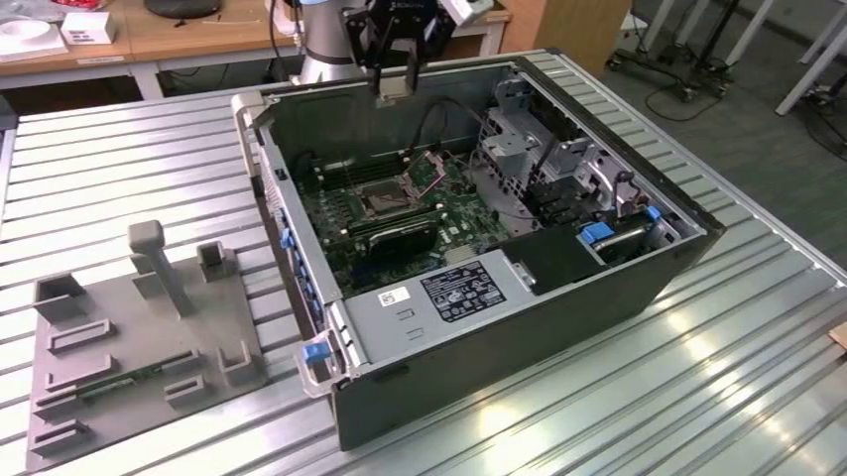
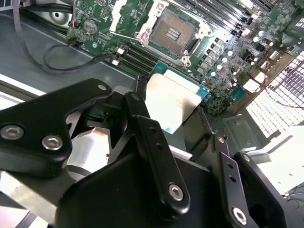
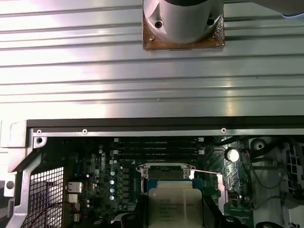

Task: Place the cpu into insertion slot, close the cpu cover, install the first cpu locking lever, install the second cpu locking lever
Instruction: 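Place the cpu into insertion slot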

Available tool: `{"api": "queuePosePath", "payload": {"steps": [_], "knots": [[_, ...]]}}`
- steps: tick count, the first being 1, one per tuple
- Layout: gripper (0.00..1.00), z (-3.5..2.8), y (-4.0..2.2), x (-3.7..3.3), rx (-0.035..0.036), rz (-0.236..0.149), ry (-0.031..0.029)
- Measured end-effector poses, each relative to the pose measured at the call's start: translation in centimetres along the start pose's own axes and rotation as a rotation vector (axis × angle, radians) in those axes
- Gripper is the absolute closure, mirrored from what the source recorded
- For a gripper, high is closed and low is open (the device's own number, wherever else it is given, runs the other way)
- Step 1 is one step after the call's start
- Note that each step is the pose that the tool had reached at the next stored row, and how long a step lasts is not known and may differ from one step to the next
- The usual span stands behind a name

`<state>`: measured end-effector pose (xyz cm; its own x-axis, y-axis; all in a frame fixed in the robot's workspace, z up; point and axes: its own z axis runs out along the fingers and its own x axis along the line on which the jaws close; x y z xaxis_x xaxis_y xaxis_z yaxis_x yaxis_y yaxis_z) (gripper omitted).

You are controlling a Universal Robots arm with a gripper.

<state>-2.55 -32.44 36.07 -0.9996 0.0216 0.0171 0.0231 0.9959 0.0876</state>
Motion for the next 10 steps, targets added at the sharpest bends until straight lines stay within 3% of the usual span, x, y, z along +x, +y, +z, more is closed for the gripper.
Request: {"api": "queuePosePath", "payload": {"steps": [3, 7, 10], "knots": [[0.46, 0.31, -0.03, -0.01, -0.0001, 0.0, -0.0033], [0.46, 0.58, -0.06, 0.0, -0.0003, -0.001, -0.015], [0.46, 0.61, -0.07, 0.0, -0.0001, -0.002, -0.0158]]}}
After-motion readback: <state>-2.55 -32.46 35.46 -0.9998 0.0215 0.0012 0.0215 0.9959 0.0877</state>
